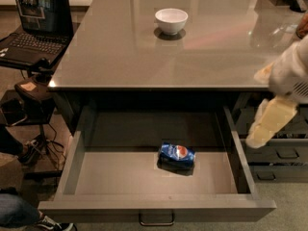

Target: Pick pepsi can from top drawer and place on counter

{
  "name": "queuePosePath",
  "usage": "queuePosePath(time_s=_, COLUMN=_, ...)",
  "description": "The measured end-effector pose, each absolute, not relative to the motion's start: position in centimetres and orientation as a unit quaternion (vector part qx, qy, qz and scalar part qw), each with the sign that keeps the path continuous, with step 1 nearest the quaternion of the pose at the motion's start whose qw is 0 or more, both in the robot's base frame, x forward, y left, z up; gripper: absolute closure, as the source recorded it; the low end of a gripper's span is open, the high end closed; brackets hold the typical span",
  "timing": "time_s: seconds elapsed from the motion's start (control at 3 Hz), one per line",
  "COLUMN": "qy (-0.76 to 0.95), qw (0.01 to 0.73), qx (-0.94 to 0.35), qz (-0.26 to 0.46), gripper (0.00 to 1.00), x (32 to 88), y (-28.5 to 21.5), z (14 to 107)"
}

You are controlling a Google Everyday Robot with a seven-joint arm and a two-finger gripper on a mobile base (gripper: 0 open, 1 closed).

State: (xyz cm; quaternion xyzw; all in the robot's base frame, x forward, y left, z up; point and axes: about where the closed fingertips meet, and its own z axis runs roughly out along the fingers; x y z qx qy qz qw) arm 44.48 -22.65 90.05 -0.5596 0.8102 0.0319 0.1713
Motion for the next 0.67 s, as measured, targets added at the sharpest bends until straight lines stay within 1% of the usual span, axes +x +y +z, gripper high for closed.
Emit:
queuePosePath(time_s=0.33, qy=0.837, qw=0.168, qx=-0.517, qz=0.057, gripper=0.00, x=46.7, y=-23.5, z=81.8)
queuePosePath(time_s=0.67, qy=0.856, qw=0.148, qx=-0.490, qz=0.070, gripper=0.00, x=48.3, y=-24.5, z=75.4)
